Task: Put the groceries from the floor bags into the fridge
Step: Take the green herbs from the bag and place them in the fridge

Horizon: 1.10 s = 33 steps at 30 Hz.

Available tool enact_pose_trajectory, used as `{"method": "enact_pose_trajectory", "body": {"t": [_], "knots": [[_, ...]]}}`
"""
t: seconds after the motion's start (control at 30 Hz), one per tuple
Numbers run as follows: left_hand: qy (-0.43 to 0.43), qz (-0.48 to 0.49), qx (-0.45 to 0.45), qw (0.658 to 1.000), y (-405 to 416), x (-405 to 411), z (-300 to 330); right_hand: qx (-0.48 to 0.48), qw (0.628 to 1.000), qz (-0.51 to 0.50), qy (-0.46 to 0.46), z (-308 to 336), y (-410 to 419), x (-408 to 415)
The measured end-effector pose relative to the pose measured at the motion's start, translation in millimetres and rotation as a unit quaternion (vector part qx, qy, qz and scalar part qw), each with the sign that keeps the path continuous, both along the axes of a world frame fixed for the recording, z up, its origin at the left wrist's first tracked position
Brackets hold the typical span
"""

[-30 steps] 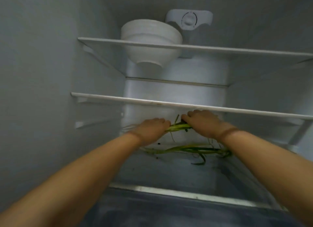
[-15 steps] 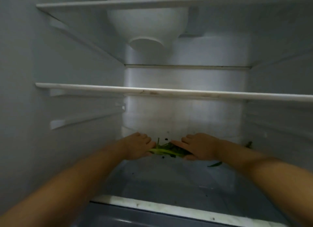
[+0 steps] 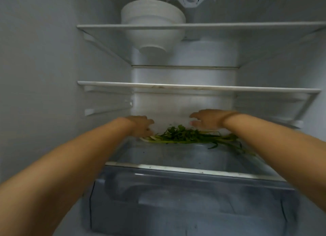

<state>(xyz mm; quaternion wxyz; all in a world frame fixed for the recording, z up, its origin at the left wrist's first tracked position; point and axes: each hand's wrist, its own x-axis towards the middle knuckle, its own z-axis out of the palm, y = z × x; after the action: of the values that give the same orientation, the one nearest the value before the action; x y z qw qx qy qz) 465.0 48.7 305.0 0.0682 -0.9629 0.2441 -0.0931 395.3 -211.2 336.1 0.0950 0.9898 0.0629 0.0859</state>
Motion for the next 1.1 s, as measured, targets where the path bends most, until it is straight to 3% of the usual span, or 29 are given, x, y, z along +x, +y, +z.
{"method": "enact_pose_trajectory", "body": {"t": [0.17,0.3,0.47,0.7,0.83,1.1], "knots": [[-0.116,-0.052,-0.165,0.978,5,-66,-9,0.193,0.978,-0.015,-0.078,-24,4,-61],[-0.217,-0.121,-0.245,0.937,1,-116,-40,0.158,0.967,-0.014,-0.198,-66,18,-105],[-0.228,-0.121,-0.332,0.907,4,-163,-88,0.141,0.95,-0.01,-0.28,-110,49,-157],[-0.162,-0.068,-0.343,0.923,54,-256,-150,0.132,0.954,0.062,-0.262,-173,115,-230],[-0.12,-0.041,-0.363,0.923,94,-332,-197,0.127,0.963,0.107,-0.213,-219,160,-285],[-0.042,0.1,-0.35,0.93,183,-509,-316,0.092,0.967,0.217,-0.097,-319,239,-417]]}}
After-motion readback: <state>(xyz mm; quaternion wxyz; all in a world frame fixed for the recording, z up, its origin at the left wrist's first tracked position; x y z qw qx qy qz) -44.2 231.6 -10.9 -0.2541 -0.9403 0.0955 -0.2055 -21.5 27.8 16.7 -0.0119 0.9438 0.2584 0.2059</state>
